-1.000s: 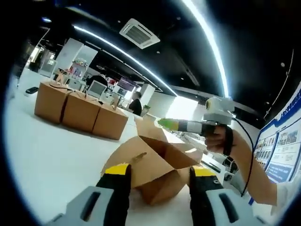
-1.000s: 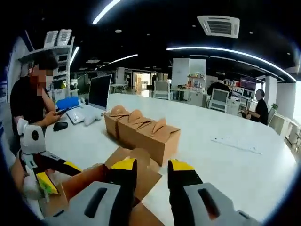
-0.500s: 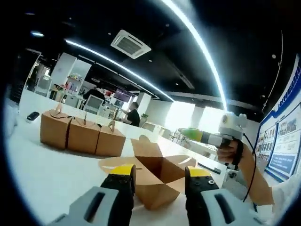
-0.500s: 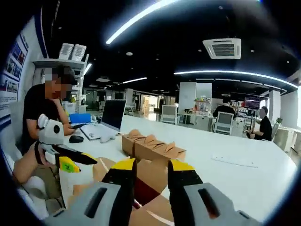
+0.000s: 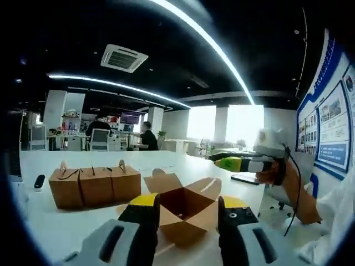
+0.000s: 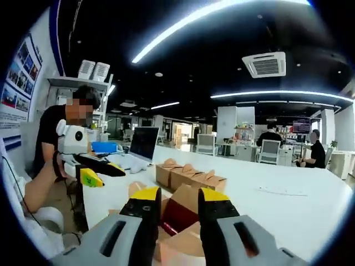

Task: Pick up one paper box from the group, open the paper box, and remove the item inside

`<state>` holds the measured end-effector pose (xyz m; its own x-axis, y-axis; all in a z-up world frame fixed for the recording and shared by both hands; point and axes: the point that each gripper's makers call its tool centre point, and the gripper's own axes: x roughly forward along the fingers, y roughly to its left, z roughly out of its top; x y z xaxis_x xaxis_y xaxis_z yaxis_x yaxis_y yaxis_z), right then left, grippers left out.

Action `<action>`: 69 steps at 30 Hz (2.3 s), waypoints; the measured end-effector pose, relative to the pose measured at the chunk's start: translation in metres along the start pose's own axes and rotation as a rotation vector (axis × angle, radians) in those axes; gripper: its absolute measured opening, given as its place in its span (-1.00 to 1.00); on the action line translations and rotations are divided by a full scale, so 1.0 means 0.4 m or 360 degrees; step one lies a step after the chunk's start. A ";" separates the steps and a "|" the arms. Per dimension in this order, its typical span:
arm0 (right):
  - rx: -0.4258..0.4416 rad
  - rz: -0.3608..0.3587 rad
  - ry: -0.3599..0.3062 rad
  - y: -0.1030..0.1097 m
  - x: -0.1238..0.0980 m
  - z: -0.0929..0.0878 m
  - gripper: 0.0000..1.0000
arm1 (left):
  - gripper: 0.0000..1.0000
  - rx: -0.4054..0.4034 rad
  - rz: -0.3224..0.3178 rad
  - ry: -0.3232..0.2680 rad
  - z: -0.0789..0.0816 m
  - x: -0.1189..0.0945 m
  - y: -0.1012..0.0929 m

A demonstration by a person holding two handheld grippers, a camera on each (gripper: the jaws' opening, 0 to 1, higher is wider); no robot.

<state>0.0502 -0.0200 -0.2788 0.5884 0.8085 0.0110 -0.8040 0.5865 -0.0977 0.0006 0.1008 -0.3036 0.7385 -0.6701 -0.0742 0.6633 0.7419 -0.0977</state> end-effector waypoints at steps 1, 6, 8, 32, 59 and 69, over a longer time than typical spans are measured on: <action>-0.0002 -0.0007 -0.0010 -0.005 -0.005 0.002 -0.45 | -0.20 0.0005 -0.0006 -0.0004 0.006 -0.003 0.003; -0.0035 -0.0016 -0.0002 -0.022 -0.021 0.017 -0.44 | -0.20 0.0024 0.0007 -0.0045 0.016 -0.022 0.032; -0.0036 -0.0009 0.0011 -0.030 -0.030 0.014 -0.44 | -0.20 0.0006 0.0018 -0.0044 0.015 -0.024 0.043; -0.0377 0.0131 0.0469 -0.040 -0.034 -0.019 -0.43 | -0.22 -0.0052 0.0090 -0.0003 -0.027 -0.058 0.080; -0.0722 0.0610 0.1254 0.073 0.160 -0.136 -0.45 | -0.21 -0.0052 0.0062 0.0053 -0.042 -0.079 0.071; -0.0801 0.0648 0.1455 0.079 0.189 -0.265 -0.44 | -0.21 -0.0040 0.0053 0.0023 -0.024 -0.086 0.071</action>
<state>0.0783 0.0544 -0.3864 0.2974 0.4746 -0.8284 -0.9465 0.0328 -0.3210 -0.0072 0.1448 -0.3133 0.7582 -0.6455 -0.0920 0.6351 0.7631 -0.1199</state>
